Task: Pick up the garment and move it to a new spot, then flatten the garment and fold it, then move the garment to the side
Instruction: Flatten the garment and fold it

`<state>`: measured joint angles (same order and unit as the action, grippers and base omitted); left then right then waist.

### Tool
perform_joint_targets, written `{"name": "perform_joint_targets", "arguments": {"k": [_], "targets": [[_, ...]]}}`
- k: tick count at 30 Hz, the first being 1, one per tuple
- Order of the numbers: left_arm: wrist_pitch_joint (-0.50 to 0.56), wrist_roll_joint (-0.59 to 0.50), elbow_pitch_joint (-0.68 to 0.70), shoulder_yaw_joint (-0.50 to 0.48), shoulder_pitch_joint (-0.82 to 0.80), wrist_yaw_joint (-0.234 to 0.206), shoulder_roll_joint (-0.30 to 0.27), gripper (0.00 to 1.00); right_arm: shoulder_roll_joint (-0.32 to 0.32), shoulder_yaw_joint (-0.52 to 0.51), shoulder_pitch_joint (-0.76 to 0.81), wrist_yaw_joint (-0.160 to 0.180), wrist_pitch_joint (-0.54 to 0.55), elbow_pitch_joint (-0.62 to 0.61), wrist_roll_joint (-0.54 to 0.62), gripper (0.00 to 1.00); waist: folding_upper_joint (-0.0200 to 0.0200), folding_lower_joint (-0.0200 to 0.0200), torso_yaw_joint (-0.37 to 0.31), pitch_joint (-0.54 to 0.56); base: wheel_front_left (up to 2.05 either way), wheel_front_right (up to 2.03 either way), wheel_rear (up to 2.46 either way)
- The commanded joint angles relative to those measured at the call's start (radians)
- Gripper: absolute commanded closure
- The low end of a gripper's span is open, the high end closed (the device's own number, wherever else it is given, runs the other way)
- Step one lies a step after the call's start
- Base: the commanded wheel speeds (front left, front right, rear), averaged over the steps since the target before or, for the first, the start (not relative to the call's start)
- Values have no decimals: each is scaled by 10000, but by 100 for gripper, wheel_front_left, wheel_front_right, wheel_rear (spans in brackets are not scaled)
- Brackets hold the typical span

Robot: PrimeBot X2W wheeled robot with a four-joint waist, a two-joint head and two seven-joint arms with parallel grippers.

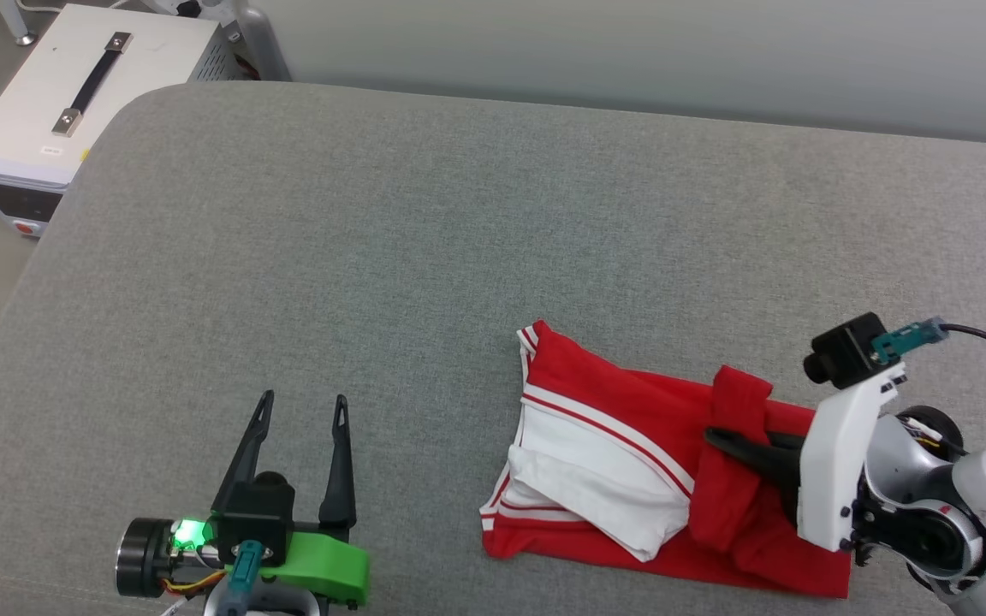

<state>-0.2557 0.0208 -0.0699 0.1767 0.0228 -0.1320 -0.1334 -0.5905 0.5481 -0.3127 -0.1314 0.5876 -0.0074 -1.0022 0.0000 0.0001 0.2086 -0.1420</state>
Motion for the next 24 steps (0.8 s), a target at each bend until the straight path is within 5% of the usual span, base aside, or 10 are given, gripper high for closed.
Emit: {"name": "perform_joint_targets", "arguments": {"k": [1, 14, 23, 24], "targets": [[-61, -76, -27, 9, -208, -3, 59, 0, 186, 188, -354, 7, 40, 184, 132, 100, 0, -1, 76, -98, 0, 0, 0], [-61, -76, -132, 167, -570, 14, 249, 0, 1703, 1850, -2427, 7, -292, 2757, 544, 100, 0, -1, 336, -453, 0, 0, 0], [-61, -65, -183, 191, -611, -8, 340, 0, 2182, 3002, -2998, 7, -853, 4257, 865, 100, 0, -1, 393, -534, 0, 0, 0], [-61, -76, -187, 186, -600, -16, 337, 0, 2215, 3091, -3000, 7, -1024, 4368, 857, 78, 0, -1, 378, -515, 0, 0, 0]]}}
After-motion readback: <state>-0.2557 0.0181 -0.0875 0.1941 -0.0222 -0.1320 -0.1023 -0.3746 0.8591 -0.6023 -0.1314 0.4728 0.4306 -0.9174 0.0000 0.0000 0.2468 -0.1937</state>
